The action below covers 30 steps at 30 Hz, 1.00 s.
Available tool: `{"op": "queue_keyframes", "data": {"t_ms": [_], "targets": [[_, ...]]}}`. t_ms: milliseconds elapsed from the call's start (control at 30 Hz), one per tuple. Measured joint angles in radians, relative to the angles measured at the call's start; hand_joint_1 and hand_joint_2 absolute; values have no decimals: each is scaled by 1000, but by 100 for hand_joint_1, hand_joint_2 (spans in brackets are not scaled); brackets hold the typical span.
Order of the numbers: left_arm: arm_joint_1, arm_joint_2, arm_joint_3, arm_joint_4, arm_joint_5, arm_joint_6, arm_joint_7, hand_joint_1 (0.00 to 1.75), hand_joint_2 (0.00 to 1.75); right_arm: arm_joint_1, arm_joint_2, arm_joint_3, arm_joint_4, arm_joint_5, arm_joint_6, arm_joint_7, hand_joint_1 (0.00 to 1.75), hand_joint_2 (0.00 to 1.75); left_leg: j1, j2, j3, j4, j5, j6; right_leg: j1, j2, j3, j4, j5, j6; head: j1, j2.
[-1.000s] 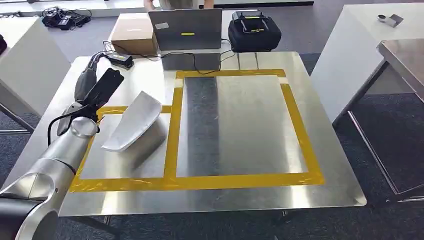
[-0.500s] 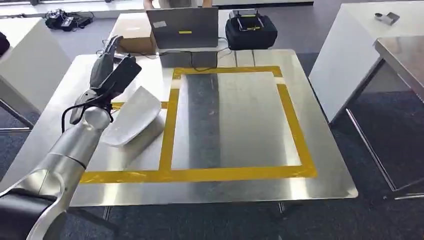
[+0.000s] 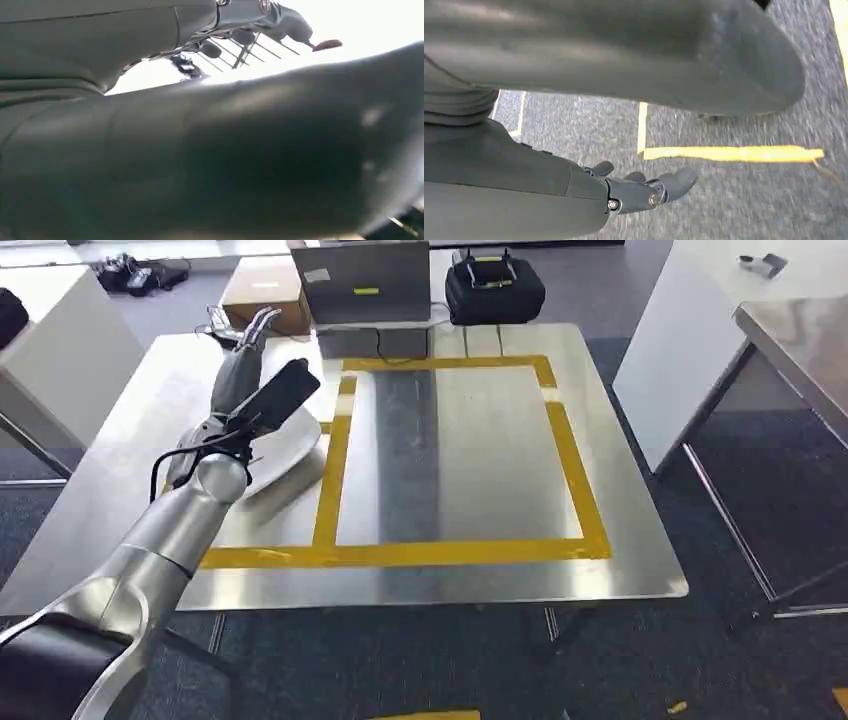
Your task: Take the parts from the cabinet and place them on the table.
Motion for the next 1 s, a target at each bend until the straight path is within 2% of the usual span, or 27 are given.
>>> {"op": "queue_keyframes", "data": {"t_ms": [33,67,100,133,167,200,233,267,300,367,400,433,467,500,567,600,633,700,733,767,800,833,867,900,933,967,1000], "targets": [[1,-1,-6,0,0,3,2,0,0,0,5,0,0,3,0,1,0,0,-3,1,-4,-1,8,9,-2,0,1,-9,11,8,1,0],[5,-5,-10,-2,1,6,3,0,0,0,5,0,0,4,0,2,0,0,5,2,-5,-17,27,19,3,1,-2,-14,17,15,-1,0],[6,-5,-12,-3,1,11,3,0,0,1,5,0,0,5,0,-1,0,0,8,9,-7,-24,42,25,-2,1,-10,0,-14,17,0,0],[7,-5,-16,-3,2,19,6,0,0,1,6,0,0,7,2,-1,0,0,10,9,-22,-25,56,36,0,1,-26,43,-73,20,2,0],[12,-5,-20,-4,3,27,6,0,0,1,7,0,0,9,2,-3,0,0,10,9,-39,-25,69,37,-1,1,-47,112,-135,25,4,0],[21,-2,-21,-5,3,34,7,0,0,1,6,0,0,14,2,-5,0,0,9,9,-55,-24,81,37,-2,1,-66,189,-181,29,4,0],[32,0,-23,-5,3,39,8,0,0,1,5,0,0,18,2,-7,0,0,9,9,-71,-22,92,36,-2,1,-79,255,-204,33,4,0],[46,4,-26,-5,7,44,7,0,0,1,5,0,0,22,2,-8,0,0,10,9,-88,-19,103,34,-2,0,-75,291,-194,36,5,0],[61,12,-26,-5,16,48,2,0,0,1,4,0,0,24,2,-10,0,0,12,10,-105,-15,113,30,-3,0,-51,280,-161,37,5,0],[89,31,-26,-6,32,62,-12,0,0,0,4,0,0,26,2,-12,0,0,16,12,-135,-2,128,20,-5,0,53,153,-103,39,5,0],[99,42,-26,-8,35,73,-18,0,0,-1,4,0,0,27,2,-12,0,0,17,12,-147,9,133,14,-7,0,114,67,-119,42,5,0],[110,54,-26,-13,35,87,-20,0,0,-3,4,0,0,30,2,-10,0,0,12,12,-162,17,138,7,-2,2,149,3,-161,34,8,0],[125,64,-26,-14,35,103,-25,0,0,-1,4,0,0,34,3,-8,0,0,11,13,-158,16,143,0,3,9,136,22,-146,15,5,0],[138,80,-26,-13,35,121,-31,0,0,0,4,0,0,35,2,-3,0,0,10,12,-156,17,149,-6,2,9,137,13,-153,7,7,0],[179,105,-26,-13,45,149,-42,0,0,2,4,0,0,35,2,6,0,0,12,12,-159,5,170,-19,1,8,126,7,-133,-13,7,0],[204,120,-26,-13,57,159,-52,0,0,-1,4,0,0,35,2,8,0,0,16,9,-165,12,151,-25,-3,1,118,4,-119,-22,8,0],[232,139,-25,-15,75,163,-62,0,0,-1,4,0,0,35,2,15,0,0,16,7,-181,44,92,-31,-4,3,107,1,-107,-30,5,0],[294,166,-17,-27,101,180,-84,0,0,3,3,-1,0,35,0,24,0,0,18,7,-213,183,-28,-42,-2,5,77,1,-83,-34,4,0],[325,175,-14,-33,111,192,-91,0,0,6,3,-2,0,34,0,26,0,0,18,7,-225,252,-61,-44,-2,4,62,2,-72,-33,3,0],[358,185,-9,-40,117,204,-98,0,0,7,3,-4,0,33,0,27,0,0,19,7,-225,301,-64,-45,-1,4,47,2,-60,-33,3,0],[384,193,-5,-47,124,208,-103,0,0,8,3,-6,0,33,0,27,0,0,19,7,-208,307,-40,-44,-1,4,32,3,-49,-31,3,0],[404,198,-2,-53,125,211,-105,0,0,8,3,-7,0,33,0,27,0,0,18,7,-171,275,-2,-41,-1,2,18,3,-38,-28,3,0],[415,203,0,-59,126,213,-106,0,0,8,3,-8,0,33,0,29,0,0,18,7,-115,208,27,-37,-1,0,5,3,-27,-25,3,0],[420,208,2,-67,126,213,-106,0,0,7,3,-8,0,33,0,29,0,0,18,6,-44,117,31,-33,-1,-2,-4,3,-17,-21,3,0],[421,212,4,-77,126,213,-103,0,0,6,3,-8,0,33,0,30,0,0,16,5,24,19,-19,-27,3,-3,-10,5,-8,-15,3,0],[423,214,7,-84,126,213,-102,0,0,6,3,-8,0,33,0,30,0,0,10,2,42,-8,-26,-20,2,-5,-8,3,1,-8,7,0],[426,216,8,-86,126,213,-100,0,0,5,3,-8,0,33,0,29,0,0,9,2,31,-13,-19,-13,2,-6,-2,-3,11,-2,5,0]]}}
